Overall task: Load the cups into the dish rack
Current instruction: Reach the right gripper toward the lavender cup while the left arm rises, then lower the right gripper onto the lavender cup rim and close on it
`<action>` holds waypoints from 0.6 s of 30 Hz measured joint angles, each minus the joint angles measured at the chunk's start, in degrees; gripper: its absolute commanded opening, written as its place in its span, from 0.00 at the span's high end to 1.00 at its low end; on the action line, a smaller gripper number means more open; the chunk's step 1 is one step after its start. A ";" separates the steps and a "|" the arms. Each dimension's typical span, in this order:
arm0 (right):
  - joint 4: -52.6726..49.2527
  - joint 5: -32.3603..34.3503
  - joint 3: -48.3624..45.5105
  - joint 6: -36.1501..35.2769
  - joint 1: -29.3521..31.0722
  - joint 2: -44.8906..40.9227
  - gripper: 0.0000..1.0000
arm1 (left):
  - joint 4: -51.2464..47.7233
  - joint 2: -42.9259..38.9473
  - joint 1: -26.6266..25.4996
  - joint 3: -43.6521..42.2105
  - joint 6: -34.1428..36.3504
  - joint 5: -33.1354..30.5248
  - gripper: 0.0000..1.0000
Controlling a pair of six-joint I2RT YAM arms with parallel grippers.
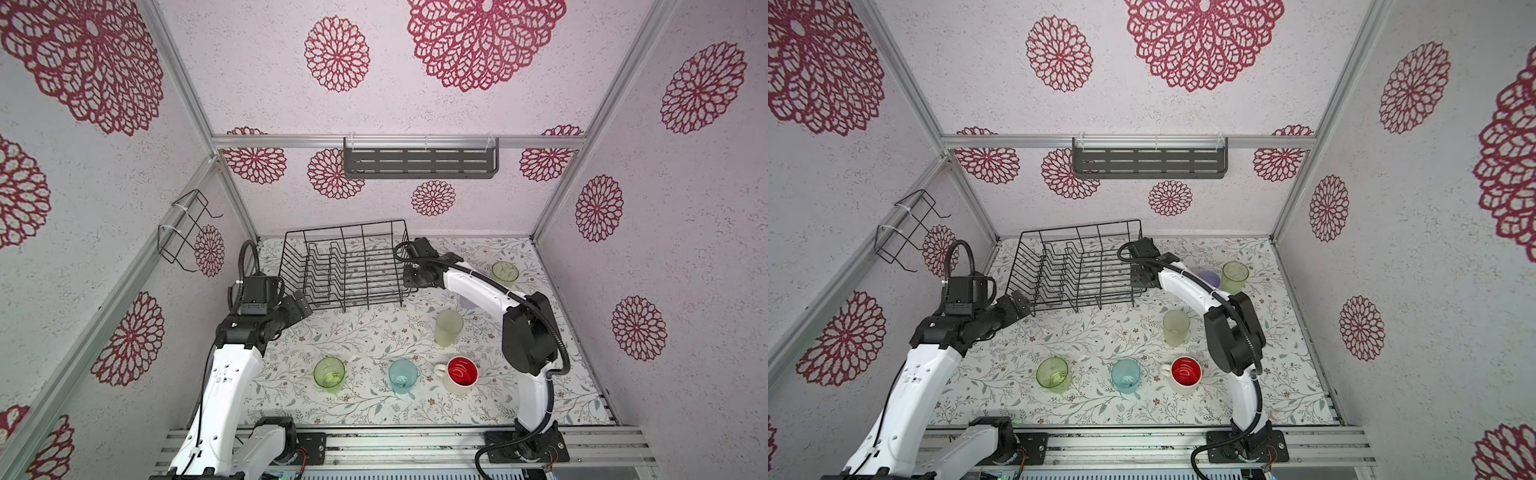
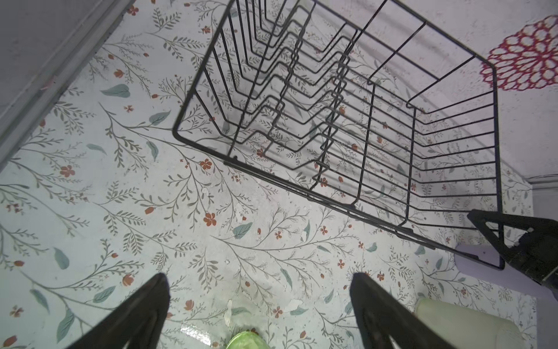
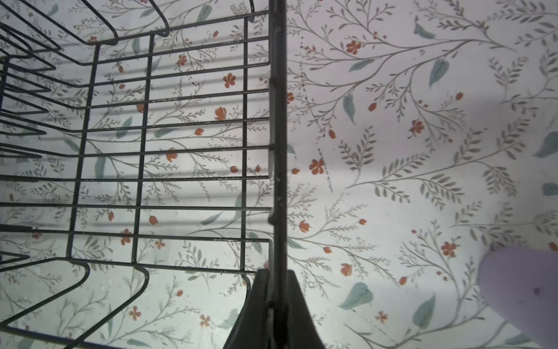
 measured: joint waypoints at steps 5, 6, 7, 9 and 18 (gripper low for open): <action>-1.44 -2.38 -1.51 -4.09 -3.91 -1.22 0.93 | -0.20 -0.33 0.00 0.00 -0.28 0.09 0.03; -1.66 -2.82 -1.53 -4.70 -4.50 -1.22 0.93 | -0.42 -0.22 -0.02 -0.04 -0.37 0.11 0.03; -1.86 -2.97 -1.53 -5.16 -5.01 -1.22 0.93 | -0.48 -0.15 -0.02 -0.17 -0.50 0.11 0.03; -2.27 -2.78 -1.53 -5.77 -5.46 -1.27 0.92 | -0.39 -0.15 -0.02 -0.74 -0.72 0.13 0.03; -2.75 -0.26 -6.23 -5.70 -5.70 -4.42 0.90 | -0.28 -0.31 -0.02 -1.99 -1.40 0.28 0.03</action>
